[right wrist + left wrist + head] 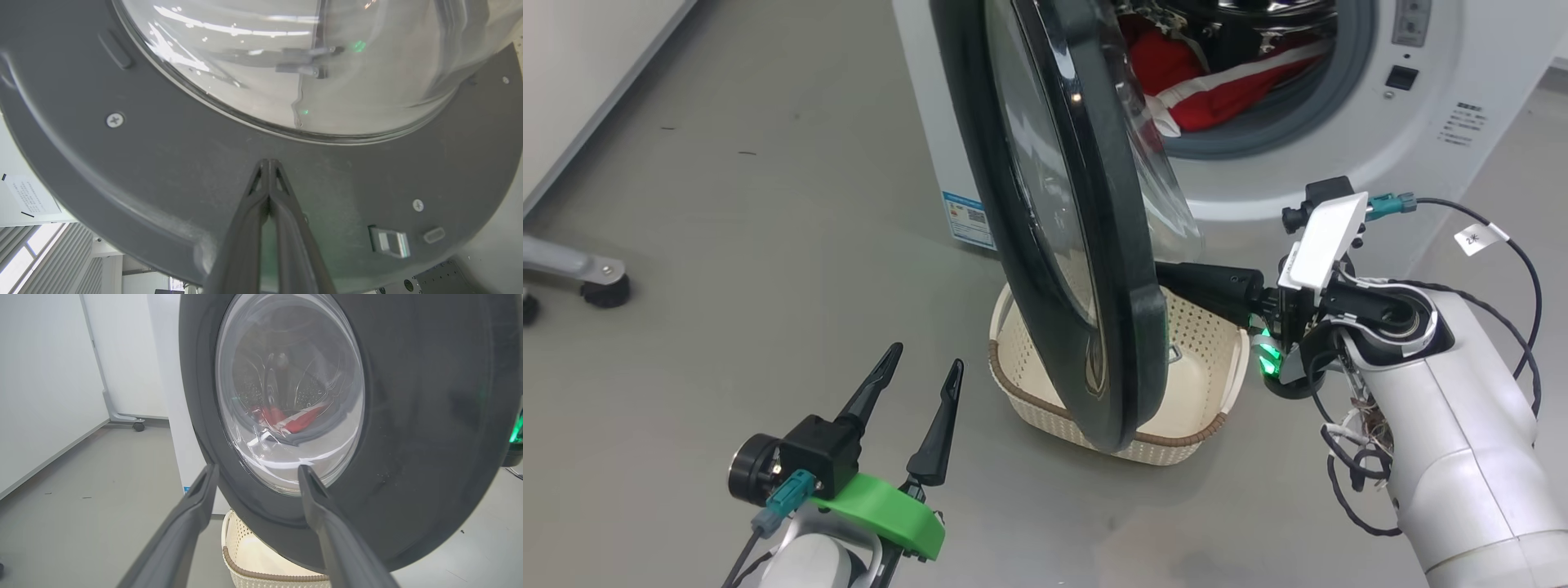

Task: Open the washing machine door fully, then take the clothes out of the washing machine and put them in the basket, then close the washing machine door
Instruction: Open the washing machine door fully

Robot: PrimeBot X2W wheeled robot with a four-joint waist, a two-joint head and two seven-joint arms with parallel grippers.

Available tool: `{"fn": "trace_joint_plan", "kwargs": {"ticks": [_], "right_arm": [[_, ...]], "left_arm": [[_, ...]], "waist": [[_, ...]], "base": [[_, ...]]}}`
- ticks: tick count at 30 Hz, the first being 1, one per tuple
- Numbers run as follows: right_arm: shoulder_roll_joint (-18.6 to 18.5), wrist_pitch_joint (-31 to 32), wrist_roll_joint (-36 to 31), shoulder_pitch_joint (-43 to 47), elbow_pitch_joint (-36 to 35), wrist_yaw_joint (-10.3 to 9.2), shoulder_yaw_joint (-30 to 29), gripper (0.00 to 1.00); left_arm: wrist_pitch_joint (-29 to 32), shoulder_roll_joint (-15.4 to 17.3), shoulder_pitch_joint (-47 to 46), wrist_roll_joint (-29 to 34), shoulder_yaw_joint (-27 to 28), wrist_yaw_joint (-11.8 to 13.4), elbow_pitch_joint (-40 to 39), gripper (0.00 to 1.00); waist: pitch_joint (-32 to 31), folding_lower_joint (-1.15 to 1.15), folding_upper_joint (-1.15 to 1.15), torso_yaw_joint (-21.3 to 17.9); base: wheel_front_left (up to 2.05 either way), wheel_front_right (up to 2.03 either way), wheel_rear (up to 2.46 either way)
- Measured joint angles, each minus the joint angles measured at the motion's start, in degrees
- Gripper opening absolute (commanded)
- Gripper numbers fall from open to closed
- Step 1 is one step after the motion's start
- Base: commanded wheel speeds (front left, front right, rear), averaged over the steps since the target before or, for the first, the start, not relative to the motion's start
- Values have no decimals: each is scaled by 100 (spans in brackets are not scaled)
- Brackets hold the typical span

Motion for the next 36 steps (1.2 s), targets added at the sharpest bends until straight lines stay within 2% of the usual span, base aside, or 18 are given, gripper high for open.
{"fn": "trace_joint_plan", "kwargs": {"ticks": [8, 15, 30, 36], "right_arm": [[5, -125, 24, 247, -223, 1, 249, 0], [2, -328, 464, 429, -468, 1, 704, 0], [5, -942, 827, 543, -798, 1, 1534, 0], [10, -1169, 915, 590, -845, 1, 1590, 0]], "left_arm": [[0, 3, 29, 0, 7, 1, -1, 100], [0, 7, 113, 0, 15, 5, 4, 100], [0, 14, 167, 0, 73, 41, -5, 100], [0, 14, 202, 0, 104, 60, -10, 100]], "waist": [[-51, 0, 0, 333], [-85, 0, 0, 564], [-127, 0, 0, 696], [-127, 0, 0, 692]], "base": [[0, 0, 0], [0, 0, 0], [0, 0, 0], [0, 0, 0]]}}
